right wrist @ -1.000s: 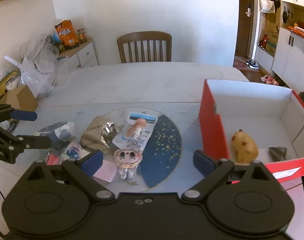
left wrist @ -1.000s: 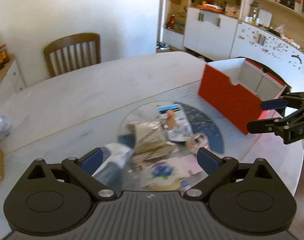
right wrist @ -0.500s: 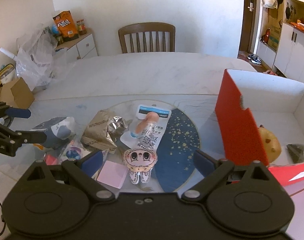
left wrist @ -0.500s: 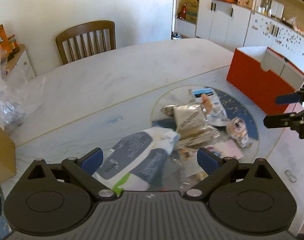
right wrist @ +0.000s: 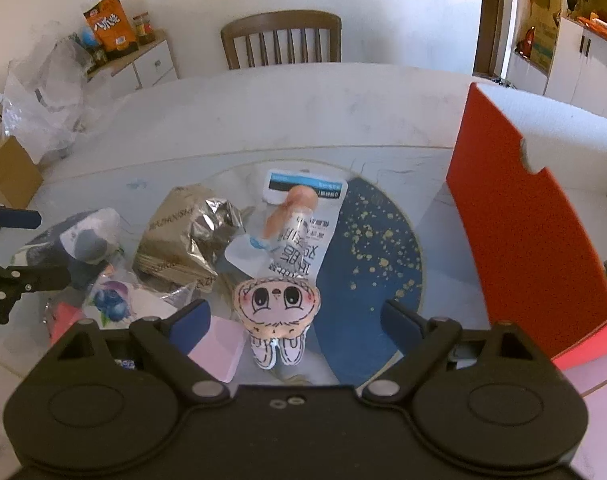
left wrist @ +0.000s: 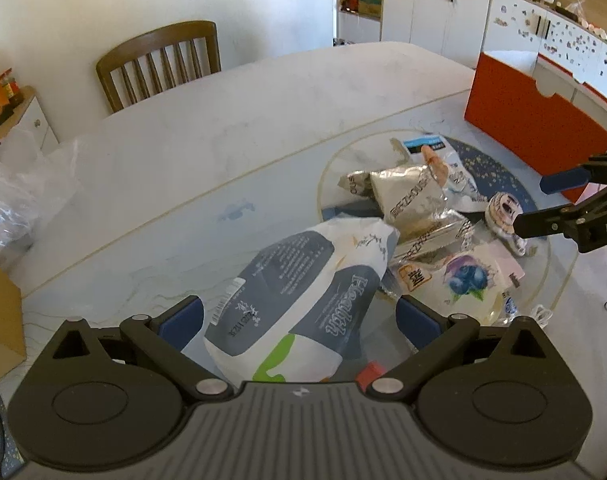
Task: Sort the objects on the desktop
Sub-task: 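Move left gripper to white-grey packaged bag while right gripper approaches cartoon-face keychain, then close left gripper on packaged bag while right gripper closes on cartoon-face keychain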
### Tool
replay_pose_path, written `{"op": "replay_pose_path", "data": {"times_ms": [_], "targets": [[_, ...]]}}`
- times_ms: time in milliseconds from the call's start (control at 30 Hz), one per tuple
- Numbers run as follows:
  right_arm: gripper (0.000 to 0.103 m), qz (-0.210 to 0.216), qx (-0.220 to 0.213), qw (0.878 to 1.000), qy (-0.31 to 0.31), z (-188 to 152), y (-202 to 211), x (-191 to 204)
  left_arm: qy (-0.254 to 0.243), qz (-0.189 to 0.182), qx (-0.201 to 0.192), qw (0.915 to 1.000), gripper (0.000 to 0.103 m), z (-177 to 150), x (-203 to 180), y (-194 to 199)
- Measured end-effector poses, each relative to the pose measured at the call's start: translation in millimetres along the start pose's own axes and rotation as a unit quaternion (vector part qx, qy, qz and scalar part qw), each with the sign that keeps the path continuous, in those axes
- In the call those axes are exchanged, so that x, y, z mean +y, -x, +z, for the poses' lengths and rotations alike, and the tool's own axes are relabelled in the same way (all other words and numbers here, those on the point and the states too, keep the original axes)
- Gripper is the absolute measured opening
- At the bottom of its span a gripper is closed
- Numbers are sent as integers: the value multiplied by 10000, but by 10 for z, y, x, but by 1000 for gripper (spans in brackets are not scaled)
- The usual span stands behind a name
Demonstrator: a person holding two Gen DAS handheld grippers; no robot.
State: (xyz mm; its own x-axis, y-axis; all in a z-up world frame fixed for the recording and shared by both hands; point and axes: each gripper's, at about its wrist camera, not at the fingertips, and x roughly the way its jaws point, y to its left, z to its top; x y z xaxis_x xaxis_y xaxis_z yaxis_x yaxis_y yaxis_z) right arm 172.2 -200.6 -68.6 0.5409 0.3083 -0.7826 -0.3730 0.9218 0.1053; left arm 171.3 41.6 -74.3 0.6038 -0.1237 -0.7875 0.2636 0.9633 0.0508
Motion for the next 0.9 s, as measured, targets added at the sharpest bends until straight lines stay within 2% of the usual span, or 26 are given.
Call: {"op": "replay_pose_path", "data": {"times_ms": [267,333,900], "targets": [[90,-20,100,9999,46,13,-113,28,124,-17,80,9999,103,13,80,-107],[86,-24,128,9999,51,19,-139,28,151,-31,98,9998,103,20,95,-140],[72,71,238,9997,-46,30,-241,16,54,-59,-1,10000,100,21,66,-158]]}}
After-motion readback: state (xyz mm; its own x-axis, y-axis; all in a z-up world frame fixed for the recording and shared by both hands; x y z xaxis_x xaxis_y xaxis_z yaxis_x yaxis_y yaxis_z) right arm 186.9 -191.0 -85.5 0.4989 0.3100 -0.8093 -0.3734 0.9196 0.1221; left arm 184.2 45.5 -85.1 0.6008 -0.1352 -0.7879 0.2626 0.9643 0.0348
